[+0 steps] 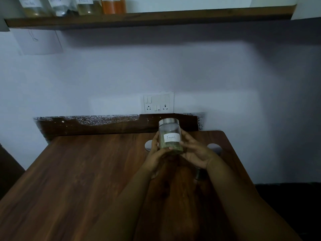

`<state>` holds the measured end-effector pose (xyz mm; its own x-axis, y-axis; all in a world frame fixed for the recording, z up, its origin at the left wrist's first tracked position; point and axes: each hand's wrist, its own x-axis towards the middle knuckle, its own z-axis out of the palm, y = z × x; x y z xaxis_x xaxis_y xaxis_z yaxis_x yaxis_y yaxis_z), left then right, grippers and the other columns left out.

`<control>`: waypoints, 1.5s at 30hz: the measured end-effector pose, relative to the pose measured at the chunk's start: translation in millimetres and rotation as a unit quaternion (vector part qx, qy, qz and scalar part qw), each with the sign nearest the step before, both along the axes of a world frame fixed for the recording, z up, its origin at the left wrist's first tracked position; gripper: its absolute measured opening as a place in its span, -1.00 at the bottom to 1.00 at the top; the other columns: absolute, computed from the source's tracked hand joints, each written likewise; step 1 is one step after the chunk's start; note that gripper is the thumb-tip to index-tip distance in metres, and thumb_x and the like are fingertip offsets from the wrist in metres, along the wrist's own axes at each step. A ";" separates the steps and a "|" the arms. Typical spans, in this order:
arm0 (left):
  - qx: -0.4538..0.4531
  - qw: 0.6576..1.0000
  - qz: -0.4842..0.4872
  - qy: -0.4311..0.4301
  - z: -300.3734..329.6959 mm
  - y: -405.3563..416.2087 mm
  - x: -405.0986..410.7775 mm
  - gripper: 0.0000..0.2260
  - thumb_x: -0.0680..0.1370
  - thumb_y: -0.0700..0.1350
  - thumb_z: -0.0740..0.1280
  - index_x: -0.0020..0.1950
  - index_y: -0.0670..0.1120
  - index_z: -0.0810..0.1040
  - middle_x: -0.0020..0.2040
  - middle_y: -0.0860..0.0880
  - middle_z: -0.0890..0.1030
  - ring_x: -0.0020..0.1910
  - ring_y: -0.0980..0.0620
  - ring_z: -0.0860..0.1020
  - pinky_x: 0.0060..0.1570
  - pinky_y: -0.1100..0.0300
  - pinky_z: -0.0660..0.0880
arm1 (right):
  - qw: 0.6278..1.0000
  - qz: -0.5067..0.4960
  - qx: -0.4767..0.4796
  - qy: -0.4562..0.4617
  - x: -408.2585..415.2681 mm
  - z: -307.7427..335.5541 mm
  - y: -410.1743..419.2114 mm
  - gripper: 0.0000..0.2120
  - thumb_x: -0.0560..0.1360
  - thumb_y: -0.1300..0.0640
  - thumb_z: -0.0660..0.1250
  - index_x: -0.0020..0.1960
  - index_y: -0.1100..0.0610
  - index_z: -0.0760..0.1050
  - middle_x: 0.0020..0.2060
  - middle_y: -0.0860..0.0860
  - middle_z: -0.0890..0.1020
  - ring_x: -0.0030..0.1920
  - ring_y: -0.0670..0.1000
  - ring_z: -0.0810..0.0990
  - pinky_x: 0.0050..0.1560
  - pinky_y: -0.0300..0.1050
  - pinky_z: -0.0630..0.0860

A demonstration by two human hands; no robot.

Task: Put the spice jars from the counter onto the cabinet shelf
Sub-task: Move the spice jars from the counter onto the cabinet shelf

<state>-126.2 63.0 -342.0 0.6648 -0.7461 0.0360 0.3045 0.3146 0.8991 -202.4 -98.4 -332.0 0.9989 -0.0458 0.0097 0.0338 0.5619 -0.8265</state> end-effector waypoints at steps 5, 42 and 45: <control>0.006 0.999 0.009 -0.037 3.4 4.6 5.0 -0.32 0.53 -0.34 0.30 0.52 0.13 0.13 0.37 -0.22 0.42 0.28 -0.23 0.51 0.18 -0.11 0.51 | 1.000 0.012 -0.020 -0.004 1.9 7.9 4.4 -0.24 0.37 0.44 0.41 0.42 -0.11 0.37 0.37 0.27 0.44 0.34 0.21 0.49 0.20 0.00 0.55; -0.101 0.878 0.185 -0.430 353.8 27.3 151.5 -0.44 0.49 -0.13 0.45 0.46 -0.05 0.36 0.22 0.07 0.59 0.16 0.21 0.57 0.14 0.21 0.55 | 0.864 -0.230 -0.394 -0.213 138.6 372.8 43.0 -0.09 0.38 0.16 0.54 0.53 -0.21 0.08 0.28 0.09 0.51 0.28 0.08 0.54 0.38 0.04 0.37; -0.063 0.852 0.207 -0.476 367.2 17.8 173.2 -0.46 0.50 -0.12 0.44 0.45 -0.08 0.36 0.31 -0.02 0.53 0.26 0.06 0.51 0.22 0.03 0.52 | 0.835 -0.247 -0.458 -0.182 155.6 391.7 31.1 -0.03 0.38 0.13 0.55 0.55 -0.19 0.01 0.29 0.06 0.48 0.28 0.05 0.52 0.33 -0.03 0.40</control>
